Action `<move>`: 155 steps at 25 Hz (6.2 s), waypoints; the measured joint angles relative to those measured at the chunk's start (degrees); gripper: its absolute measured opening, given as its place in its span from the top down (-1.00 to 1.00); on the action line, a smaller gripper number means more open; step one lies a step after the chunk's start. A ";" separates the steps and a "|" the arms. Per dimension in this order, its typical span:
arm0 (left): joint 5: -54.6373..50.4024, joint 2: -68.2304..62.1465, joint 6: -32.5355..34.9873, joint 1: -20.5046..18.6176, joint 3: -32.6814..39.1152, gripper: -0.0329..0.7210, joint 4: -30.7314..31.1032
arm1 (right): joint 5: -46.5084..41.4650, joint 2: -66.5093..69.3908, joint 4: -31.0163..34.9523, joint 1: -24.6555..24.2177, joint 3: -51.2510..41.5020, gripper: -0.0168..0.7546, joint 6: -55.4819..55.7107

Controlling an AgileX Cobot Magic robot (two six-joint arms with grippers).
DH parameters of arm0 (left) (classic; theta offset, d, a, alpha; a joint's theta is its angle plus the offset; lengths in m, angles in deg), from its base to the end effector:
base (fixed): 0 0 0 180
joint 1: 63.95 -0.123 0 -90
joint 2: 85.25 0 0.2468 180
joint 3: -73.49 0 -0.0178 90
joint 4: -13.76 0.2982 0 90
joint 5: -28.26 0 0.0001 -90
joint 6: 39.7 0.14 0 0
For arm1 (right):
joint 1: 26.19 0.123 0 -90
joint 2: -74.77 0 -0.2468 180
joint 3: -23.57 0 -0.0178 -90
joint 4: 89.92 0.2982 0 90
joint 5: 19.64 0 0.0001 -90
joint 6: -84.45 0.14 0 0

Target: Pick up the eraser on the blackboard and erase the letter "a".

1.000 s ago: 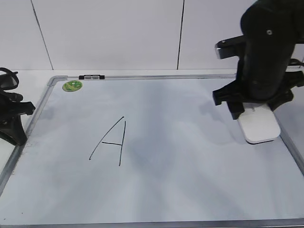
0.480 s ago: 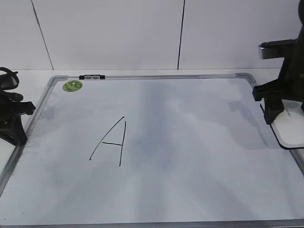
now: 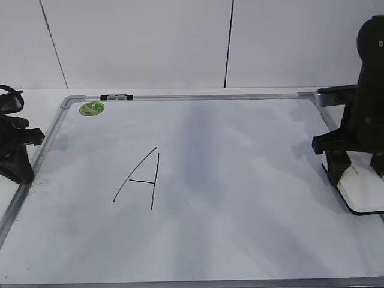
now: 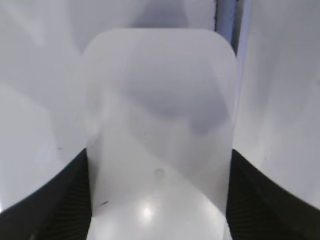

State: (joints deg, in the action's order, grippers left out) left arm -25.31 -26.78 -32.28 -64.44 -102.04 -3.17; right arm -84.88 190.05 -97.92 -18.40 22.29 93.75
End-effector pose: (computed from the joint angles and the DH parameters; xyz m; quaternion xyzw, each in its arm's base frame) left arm 0.3849 -0.0295 0.0364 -0.0270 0.9925 -0.1182 0.0119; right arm 0.3751 0.0334 0.0899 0.0171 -0.9978 0.0645 0.0062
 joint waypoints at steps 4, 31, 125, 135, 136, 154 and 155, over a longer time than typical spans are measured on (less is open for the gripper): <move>0.00 0.00 0.00 0.00 0.00 0.72 0.00 | 0.09 2.14 0.14 -0.13 0.00 -0.36 -0.24; 0.10 0.00 0.04 0.00 0.00 0.71 0.00 | 8.93 3.37 -0.52 -0.13 0.53 -0.36 -0.37; -19.72 90.20 -3.89 8.26 12.55 -0.36 9.24 | -7.21 -75.56 11.49 1.04 -18.28 -0.42 -2.96; -19.74 104.14 -4.57 8.26 31.17 -0.32 8.91 | -7.54 -92.50 10.52 1.04 -29.94 -0.42 -2.96; -19.74 105.14 -4.57 8.26 32.84 -0.32 8.81 | -7.54 -93.73 9.61 1.04 -31.41 -0.42 -2.96; -11.04 108.36 -4.68 8.26 42.37 -0.23 11.22 | -1.26 -103.08 0.30 1.04 -45.81 -0.42 -3.06; -10.93 108.36 -4.79 8.26 42.46 -0.23 11.22 | -1.27 -103.08 0.30 1.04 -45.81 -0.42 -3.06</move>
State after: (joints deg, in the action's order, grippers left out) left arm -36.25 81.58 -37.08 -56.18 -59.57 8.05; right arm -86.15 86.97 -97.62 -17.35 -23.52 90.69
